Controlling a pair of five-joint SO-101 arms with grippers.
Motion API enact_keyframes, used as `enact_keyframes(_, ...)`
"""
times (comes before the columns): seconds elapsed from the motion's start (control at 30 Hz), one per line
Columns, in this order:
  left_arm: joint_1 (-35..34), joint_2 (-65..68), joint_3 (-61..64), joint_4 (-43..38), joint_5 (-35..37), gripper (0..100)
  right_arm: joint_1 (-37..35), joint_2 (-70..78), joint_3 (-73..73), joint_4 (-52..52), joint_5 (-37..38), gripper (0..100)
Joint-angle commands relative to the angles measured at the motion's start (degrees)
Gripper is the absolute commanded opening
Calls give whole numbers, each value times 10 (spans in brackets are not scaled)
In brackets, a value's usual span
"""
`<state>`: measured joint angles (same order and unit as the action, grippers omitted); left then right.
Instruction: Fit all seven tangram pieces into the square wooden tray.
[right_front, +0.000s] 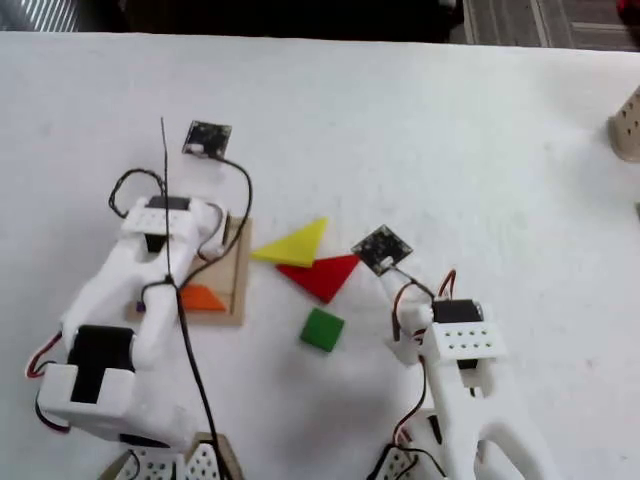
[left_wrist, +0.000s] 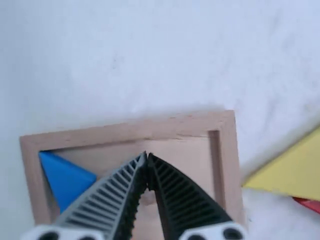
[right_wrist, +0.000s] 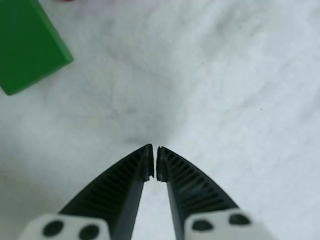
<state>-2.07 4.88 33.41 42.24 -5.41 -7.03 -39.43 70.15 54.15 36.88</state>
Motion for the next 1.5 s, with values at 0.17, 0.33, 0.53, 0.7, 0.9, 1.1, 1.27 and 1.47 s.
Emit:
enact_keyframes(0.17, -9, -21, 4, 53, -10, 23, 2, -15, -2, -5, 12, 18)
enact_keyframes(0.33, -9, -88, 80, 34, -48, 23, 2, -15, -2, -5, 12, 18)
enact_keyframes(0.53, -11, -195, 180, -25, -48, 23, 2, -15, -2, -5, 12, 18)
enact_keyframes(0.7, -14, -245, 187, -41, -11, 23, -10, -15, -2, -5, 12, 18)
enact_keyframes(0.9, -54, -207, 135, -40, 3, 23, -9, -15, -2, -5, 12, 18)
enact_keyframes(1.1, -74, -77, 66, -37, -21, 23, -10, -15, -2, -4, 12, 18)
enact_keyframes(1.27, -74, -58, 43, -3, -33, 23, -10, -15, -2, -4, 12, 18)
enact_keyframes(1.47, -76, -58, 44, 15, -33, 23, -12, -15, -2, -4, 13, 18)
